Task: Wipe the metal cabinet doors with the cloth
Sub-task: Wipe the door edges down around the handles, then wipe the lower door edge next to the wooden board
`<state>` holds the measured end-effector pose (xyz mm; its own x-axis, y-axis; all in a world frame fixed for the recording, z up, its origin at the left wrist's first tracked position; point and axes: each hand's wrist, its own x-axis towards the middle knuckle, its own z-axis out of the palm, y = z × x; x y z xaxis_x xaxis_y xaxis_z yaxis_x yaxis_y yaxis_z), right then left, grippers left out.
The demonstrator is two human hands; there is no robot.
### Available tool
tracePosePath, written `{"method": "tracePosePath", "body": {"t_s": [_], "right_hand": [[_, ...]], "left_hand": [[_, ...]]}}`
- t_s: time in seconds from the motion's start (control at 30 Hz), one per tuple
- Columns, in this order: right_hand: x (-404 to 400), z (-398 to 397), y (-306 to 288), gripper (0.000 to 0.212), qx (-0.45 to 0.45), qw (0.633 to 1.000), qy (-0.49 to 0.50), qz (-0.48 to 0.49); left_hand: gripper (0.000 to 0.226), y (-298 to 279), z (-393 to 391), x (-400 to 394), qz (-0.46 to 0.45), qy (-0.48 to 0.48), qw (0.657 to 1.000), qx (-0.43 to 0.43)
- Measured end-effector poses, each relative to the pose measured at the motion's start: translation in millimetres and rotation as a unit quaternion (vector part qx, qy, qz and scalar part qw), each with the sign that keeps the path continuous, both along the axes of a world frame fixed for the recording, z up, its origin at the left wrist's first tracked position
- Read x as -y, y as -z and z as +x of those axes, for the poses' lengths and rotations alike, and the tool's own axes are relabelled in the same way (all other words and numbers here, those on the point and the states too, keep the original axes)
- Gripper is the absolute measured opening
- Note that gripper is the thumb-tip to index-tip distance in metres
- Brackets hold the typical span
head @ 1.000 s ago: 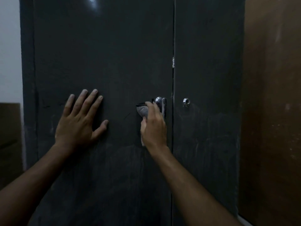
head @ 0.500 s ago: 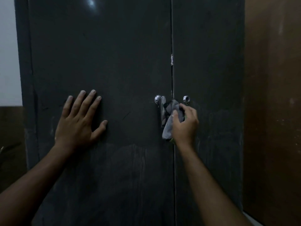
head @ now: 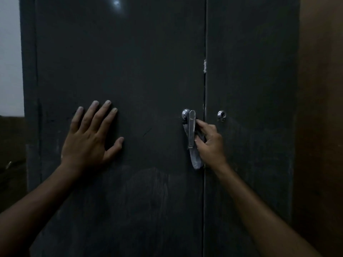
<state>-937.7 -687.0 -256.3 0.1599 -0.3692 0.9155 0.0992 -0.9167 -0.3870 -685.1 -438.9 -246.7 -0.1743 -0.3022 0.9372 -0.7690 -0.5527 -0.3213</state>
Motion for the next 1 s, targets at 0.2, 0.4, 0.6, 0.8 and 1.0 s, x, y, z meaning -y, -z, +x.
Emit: {"method": "tracePosePath", "body": {"t_s": [0.2, 0.4, 0.6, 0.8, 1.0], "right_hand": [[2.6, -24.2, -4.5, 0.057, -0.133, 0.990, -0.023, -0.040], [-14.0, -42.6, -4.2, 0.048, -0.099, 0.992, -0.060, 0.048], [-54.8, -58.4, -3.6, 0.042, 0.074, 0.976, -0.140, 0.147], [-84.9, -10.1, -4.3, 0.023, 0.146, 0.943, -0.227, 0.193], [-64.2, -9.8, -18.1, 0.013, 0.083, 0.972, -0.145, 0.166]], "left_hand": [[0.085, -0.7, -3.6, -2.1, 0.003, -0.010, 1.000, -0.005], [0.084, -2.1, -11.5, -4.3, 0.011, 0.010, 0.999, -0.047], [0.042, 11.1, -103.5, 36.2, 0.013, 0.226, 0.956, -0.184], [0.041, -2.0, -175.6, 82.5, 0.057, 0.545, 0.569, -0.613], [0.029, -6.7, -151.2, 88.0, -0.061, 0.441, 0.764, -0.467]]}}
